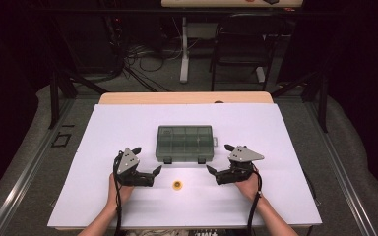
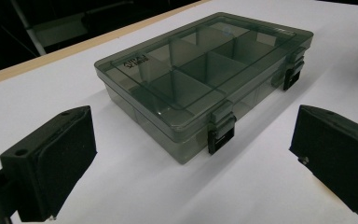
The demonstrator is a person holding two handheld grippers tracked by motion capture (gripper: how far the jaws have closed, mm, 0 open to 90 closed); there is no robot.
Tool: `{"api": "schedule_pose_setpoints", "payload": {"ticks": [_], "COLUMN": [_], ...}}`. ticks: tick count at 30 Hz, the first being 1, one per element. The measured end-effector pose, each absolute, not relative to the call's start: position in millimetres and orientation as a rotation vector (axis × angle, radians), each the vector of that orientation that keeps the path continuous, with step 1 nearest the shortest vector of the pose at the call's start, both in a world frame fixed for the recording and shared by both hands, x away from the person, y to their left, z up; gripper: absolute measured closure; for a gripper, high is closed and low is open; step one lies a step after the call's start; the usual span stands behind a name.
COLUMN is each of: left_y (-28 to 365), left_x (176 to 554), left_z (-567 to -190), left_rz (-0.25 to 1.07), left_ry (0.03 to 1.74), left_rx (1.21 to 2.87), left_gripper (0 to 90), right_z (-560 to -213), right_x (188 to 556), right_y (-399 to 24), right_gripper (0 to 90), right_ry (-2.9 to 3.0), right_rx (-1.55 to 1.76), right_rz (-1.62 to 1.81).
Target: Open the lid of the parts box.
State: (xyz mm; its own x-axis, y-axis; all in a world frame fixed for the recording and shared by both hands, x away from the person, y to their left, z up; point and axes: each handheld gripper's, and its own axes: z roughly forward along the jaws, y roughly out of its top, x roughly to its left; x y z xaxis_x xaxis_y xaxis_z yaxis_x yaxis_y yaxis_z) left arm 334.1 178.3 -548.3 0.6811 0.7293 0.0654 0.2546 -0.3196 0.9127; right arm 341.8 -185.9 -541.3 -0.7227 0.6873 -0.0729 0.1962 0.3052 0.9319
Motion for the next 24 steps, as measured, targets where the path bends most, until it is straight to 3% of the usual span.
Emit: {"api": "schedule_pose_setpoints", "payload": {"ticks": [24], "left_y": [170], "left_x": [363], "left_z": [-554], "left_rz": [0.545], "left_ry": [0.742], "left_rx": [1.971], "left_gripper": [0.2], "right_z": [-542], "right_x": [379], "right_y": [-169], "right_gripper": [0.0], "right_ry": [2.329], "right_rx": [0.765], "right_rz": [1.347]}}
